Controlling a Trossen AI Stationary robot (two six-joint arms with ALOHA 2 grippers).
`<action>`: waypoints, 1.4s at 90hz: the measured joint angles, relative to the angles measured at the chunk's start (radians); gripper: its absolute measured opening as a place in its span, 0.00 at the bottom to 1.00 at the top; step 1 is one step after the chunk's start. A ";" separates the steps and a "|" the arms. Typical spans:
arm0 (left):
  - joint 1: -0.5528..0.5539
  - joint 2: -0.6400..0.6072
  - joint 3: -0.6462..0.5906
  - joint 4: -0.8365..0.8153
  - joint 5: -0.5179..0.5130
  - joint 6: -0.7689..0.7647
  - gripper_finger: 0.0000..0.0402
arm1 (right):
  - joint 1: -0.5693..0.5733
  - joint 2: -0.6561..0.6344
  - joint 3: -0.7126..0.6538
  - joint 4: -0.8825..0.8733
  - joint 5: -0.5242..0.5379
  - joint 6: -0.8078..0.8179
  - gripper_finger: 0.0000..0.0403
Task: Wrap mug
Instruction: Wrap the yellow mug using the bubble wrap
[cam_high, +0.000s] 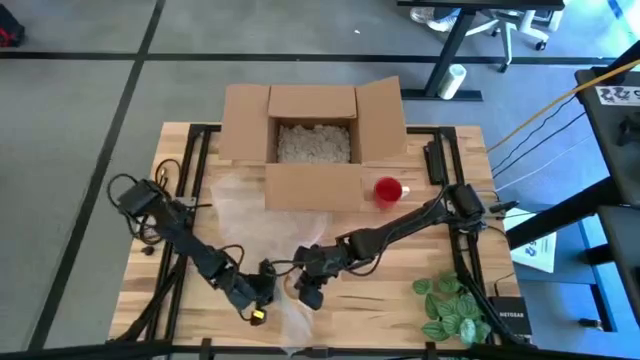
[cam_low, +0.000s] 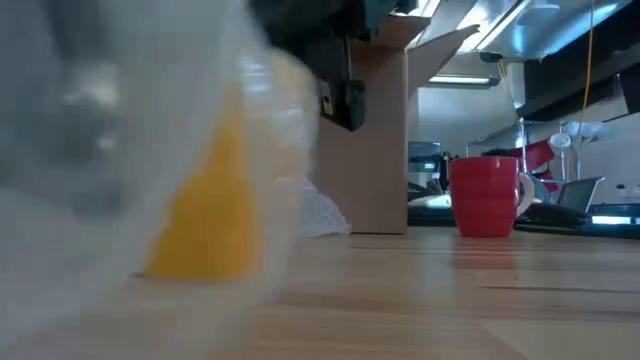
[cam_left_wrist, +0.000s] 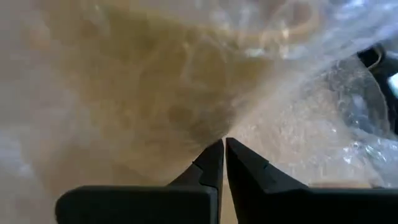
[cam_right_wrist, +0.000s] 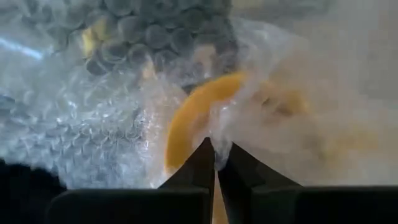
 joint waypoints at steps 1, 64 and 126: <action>0.005 0.006 0.000 0.013 0.002 0.005 0.00 | 0.000 -0.001 0.000 -0.010 -0.004 0.005 0.00; 0.059 -0.133 0.002 -0.046 0.061 0.141 0.00 | 0.029 -0.224 0.001 -0.376 0.061 -0.021 0.00; 0.110 -0.247 0.006 0.025 -0.012 0.337 0.00 | 0.040 -0.087 -0.003 -0.269 0.052 -0.043 0.00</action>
